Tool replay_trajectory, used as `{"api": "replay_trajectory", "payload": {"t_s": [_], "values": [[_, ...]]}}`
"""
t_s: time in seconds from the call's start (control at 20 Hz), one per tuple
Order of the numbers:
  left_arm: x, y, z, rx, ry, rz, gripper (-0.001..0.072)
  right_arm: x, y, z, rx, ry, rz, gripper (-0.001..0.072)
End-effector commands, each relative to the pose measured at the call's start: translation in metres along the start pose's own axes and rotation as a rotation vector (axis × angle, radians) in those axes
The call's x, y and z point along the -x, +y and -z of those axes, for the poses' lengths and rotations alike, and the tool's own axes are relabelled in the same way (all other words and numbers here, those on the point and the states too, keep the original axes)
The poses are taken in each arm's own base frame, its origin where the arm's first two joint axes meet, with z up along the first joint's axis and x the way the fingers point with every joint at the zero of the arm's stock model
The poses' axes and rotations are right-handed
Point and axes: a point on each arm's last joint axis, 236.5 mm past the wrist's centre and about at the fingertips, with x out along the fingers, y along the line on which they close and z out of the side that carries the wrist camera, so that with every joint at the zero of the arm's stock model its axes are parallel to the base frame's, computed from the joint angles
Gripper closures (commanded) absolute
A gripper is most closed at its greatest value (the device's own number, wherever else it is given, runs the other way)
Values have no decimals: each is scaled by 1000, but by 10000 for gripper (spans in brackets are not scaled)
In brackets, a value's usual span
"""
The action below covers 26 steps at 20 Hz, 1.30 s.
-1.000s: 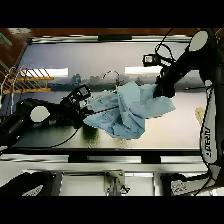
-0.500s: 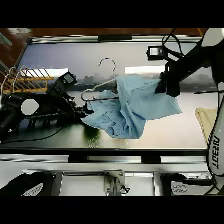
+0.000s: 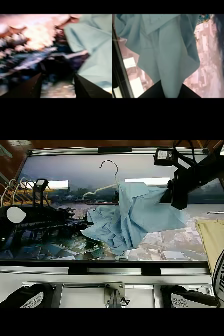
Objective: Fold the shirts.
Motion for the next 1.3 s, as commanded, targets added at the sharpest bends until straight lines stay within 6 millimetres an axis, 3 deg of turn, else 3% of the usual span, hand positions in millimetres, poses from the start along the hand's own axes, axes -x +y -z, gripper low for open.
{"api": "replay_trajectory", "payload": {"t_s": [0.0, 0.25, 0.35, 0.55, 1.05, 1.15, 1.2, 1.25], "values": [[-19, -51, 18, 349, -15, 267, 150, 10, 3, 2, -33, 9, 28, 640], [-47, -136, 22, 455, -65, 436, 150, 17, 6, 1, -43, 7, 50, 640], [-64, -156, 26, 480, -76, 426, 150, 20, 7, 1, -64, 5, 56, 640], [-95, -168, 40, 514, -36, 396, 150, 26, 10, -1, -69, -3, 72, 640], [-136, -181, 0, 456, -64, 394, 157, 37, 16, -3, -102, -14, 96, 640], [-137, -183, -11, 454, -86, 398, 236, 37, 15, -3, -106, -14, 98, 640], [-136, -182, -16, 454, -101, 395, 449, 37, 15, -3, -109, -14, 97, 640], [-134, -181, -20, 449, -109, 396, 614, 37, 15, -3, -119, -14, 98, 640]]}}
